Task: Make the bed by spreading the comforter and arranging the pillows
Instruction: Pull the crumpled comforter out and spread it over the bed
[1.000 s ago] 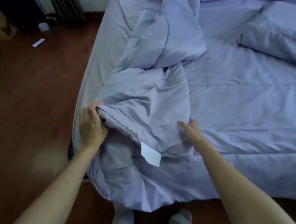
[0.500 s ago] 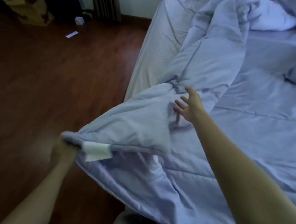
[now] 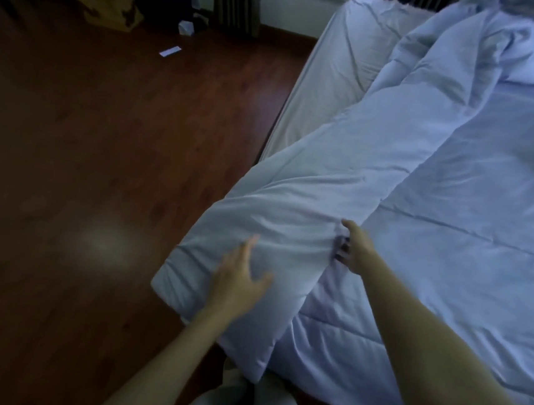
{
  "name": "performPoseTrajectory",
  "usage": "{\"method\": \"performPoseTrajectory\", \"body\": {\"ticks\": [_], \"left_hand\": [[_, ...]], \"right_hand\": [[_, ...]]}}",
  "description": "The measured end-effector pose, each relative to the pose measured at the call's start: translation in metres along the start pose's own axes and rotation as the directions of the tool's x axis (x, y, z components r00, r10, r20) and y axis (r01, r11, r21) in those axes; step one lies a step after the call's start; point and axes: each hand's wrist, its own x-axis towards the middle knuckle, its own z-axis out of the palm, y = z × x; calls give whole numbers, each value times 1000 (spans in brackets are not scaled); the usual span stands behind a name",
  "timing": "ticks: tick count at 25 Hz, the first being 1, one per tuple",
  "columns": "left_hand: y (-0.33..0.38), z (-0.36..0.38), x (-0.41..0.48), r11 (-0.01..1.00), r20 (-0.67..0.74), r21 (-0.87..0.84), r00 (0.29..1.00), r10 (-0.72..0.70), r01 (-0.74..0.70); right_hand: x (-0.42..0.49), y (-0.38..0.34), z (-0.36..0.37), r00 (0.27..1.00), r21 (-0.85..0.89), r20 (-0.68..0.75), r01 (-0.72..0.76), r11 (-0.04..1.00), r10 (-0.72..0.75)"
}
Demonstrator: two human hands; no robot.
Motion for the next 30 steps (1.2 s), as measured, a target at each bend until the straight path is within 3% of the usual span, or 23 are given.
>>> {"method": "performPoseTrajectory", "body": {"ticks": [2,3,6,8,11,14,16,18,20,23,27,30], "left_hand": [[36,41,-16,949,286,313,957,-44,-50],[26,63,-13,912,310,408,946,-98,-39],[21,74,6,855,173,518,981,-90,-13],[21,51,21,920,145,387,989,6,-62],[9,-24,79,960,48,279,998,-35,21],[-9,-117,148,930,-220,354,975,-21,100],[-35,-177,192,896,-246,430,969,-4,113],[-72,-227,237,878,-261,454,965,-34,154],[-112,-248,275,868,-243,457,966,-88,194],[-165,-250,322,869,-152,445,975,-164,215],[-209,-229,354,866,-21,441,968,-250,234],[-217,-196,351,888,203,426,938,-280,173]], "right_hand": [[5,0,3,999,126,30,-17,992,13],[10,-2,3,998,162,57,-20,987,11],[15,-12,-1,979,192,199,10,981,-49],[11,-24,0,964,227,223,90,970,-142],[3,-51,16,934,228,240,211,950,-265],[3,-87,63,862,22,345,387,922,-371],[5,-112,105,826,-109,342,508,854,-448],[15,-123,145,824,-240,213,565,789,-525],[32,-110,169,849,-473,18,473,744,-529],[50,-52,188,888,-694,-210,159,702,-409],[44,5,205,891,-801,-237,47,596,-388],[41,22,220,946,-865,-241,-107,491,-219]]}}
